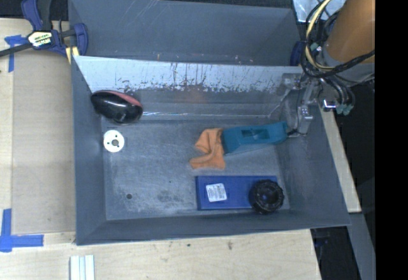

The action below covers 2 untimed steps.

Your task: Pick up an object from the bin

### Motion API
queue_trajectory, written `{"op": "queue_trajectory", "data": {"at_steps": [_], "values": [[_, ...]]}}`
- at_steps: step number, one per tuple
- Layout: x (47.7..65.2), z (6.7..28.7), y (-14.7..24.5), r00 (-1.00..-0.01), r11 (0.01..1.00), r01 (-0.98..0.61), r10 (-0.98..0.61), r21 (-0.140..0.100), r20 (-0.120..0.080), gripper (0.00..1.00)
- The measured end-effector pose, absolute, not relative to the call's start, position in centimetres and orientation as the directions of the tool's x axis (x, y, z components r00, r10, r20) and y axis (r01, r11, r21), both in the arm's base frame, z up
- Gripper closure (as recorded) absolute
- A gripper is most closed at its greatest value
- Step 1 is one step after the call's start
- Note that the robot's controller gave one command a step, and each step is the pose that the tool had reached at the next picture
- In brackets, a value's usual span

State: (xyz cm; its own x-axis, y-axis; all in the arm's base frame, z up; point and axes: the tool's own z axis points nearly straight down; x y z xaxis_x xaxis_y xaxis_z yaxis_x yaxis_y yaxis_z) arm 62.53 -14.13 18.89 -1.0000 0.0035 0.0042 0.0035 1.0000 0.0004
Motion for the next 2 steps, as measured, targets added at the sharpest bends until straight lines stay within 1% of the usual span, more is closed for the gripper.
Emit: {"op": "queue_trajectory", "data": {"at_steps": [1,2], "values": [[62.7,19.4,-14.1,-1.0,1.0,0.001,0.001,-0.001,-0.004,0.0],[61.7,15.3,-13.8,-0.994,0.994,0.105,0.105,0.0,-0.008,0.0]]}}
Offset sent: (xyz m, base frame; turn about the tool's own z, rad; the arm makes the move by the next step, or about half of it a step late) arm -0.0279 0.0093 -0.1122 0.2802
